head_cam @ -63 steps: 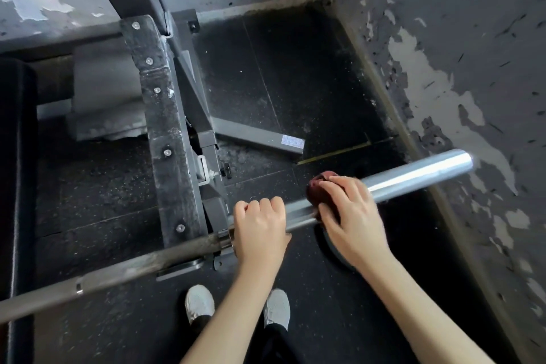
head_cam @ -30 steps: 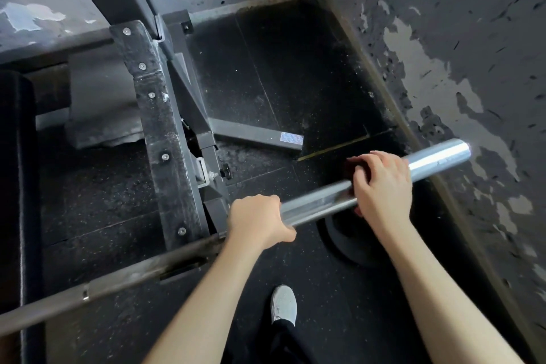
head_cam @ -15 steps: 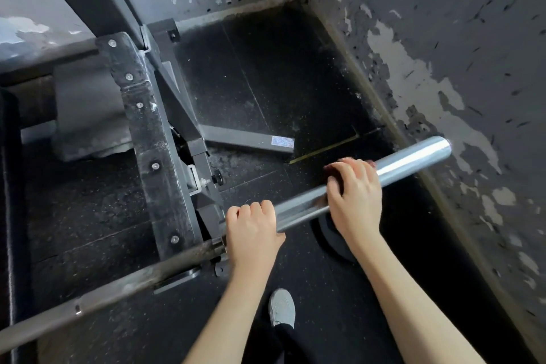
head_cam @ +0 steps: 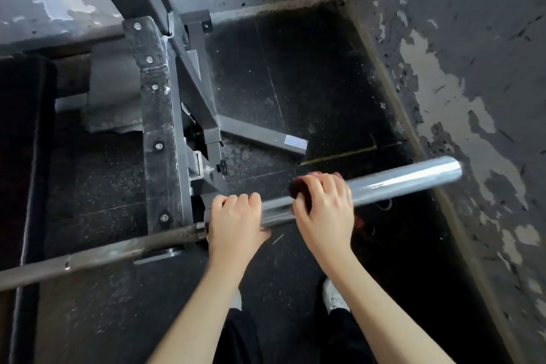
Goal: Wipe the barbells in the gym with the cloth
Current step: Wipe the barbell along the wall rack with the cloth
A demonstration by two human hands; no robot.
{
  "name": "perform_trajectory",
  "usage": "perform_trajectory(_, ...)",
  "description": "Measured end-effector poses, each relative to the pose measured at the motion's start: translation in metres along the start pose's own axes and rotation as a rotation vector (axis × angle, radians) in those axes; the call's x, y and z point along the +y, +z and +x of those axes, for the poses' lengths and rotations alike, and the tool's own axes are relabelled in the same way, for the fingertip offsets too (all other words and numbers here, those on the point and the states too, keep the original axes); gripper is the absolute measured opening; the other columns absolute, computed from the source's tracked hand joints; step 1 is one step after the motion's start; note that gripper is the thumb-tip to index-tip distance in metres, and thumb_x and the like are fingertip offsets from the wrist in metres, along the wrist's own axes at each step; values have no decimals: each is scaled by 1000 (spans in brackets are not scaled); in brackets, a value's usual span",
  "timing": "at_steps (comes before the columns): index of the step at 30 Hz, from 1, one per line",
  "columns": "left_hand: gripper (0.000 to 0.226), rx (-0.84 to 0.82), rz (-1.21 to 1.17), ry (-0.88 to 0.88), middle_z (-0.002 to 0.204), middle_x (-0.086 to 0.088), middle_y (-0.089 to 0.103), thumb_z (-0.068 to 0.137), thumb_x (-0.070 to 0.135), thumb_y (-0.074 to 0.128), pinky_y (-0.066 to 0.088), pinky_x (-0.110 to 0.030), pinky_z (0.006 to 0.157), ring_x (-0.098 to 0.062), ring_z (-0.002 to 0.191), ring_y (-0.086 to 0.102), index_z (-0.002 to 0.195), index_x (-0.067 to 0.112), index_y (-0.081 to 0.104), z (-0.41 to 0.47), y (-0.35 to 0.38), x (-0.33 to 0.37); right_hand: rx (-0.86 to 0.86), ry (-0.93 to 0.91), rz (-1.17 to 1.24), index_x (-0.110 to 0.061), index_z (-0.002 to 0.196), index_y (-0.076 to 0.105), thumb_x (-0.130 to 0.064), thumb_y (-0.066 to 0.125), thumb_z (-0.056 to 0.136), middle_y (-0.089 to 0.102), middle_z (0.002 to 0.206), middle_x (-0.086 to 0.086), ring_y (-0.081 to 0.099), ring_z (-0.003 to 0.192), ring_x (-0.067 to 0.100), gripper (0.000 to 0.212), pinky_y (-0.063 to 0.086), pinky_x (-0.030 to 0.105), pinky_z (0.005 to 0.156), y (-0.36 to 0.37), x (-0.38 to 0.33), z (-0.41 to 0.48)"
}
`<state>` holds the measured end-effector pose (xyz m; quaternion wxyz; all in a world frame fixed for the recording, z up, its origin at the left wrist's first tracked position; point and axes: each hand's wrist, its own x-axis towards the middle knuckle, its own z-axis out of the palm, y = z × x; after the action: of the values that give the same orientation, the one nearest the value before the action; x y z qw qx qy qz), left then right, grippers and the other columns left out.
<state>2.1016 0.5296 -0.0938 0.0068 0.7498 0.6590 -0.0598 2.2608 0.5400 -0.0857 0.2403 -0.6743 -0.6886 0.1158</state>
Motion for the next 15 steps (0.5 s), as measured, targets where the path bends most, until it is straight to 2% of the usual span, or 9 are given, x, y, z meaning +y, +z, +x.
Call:
perform_trajectory(2,57,-20,-5,-35,55,5,51,36,47,89,35,-34,63,-20,53,52,67,18,50,-1,-4,4,-136,-256,36,-13,111,65,-26,53,85,63,113,4,54,108,24,31,40,42,106,-14,18,-2)
perform_trajectory(4,51,-26,22,-72,57,6,52,41,43,87,35,-34,66,-19,56,52,68,20,50,-2,-4,8,-184,-377,-16,-12,111,64,-27,54,83,64,110,4,58,100,27,34,43,38,96,-31,51,10)
perform_trajectory(5,46,-26,22,-97,59,6,54,46,41,85,36,-35,68,-19,59,53,69,20,50,-2,-6,11,-165,-346,-62,-13,108,66,-27,53,82,65,104,4,59,94,28,32,43,37,92,-39,67,19)
perform_trajectory(7,35,-45,16,-140,71,6,59,62,41,76,37,-35,77,-19,71,56,78,22,51,-1,-11,16,-83,-122,-103,-14,102,67,-28,51,81,64,94,6,57,86,30,29,42,40,88,-46,82,33)
perform_trajectory(9,31,-120,-5,-182,87,8,62,75,46,63,36,-35,87,-18,85,57,88,23,49,1,-16,18,-42,14,-73,-12,100,67,-27,48,82,63,94,9,56,89,33,31,44,44,88,-38,68,30)
perform_trajectory(13,50,-292,-46,-221,100,8,60,73,64,60,32,-36,96,-17,98,56,101,23,49,6,-23,19,-197,-187,27,-15,118,64,-25,48,84,61,118,7,54,110,31,39,41,49,105,-25,42,2)
perform_trajectory(15,52,-443,-77,-203,103,9,59,71,63,62,31,-39,95,-18,100,55,100,23,47,15,-28,16,-263,-295,35,-15,124,61,-26,52,85,60,123,6,54,114,30,41,43,45,103,-34,58,6)
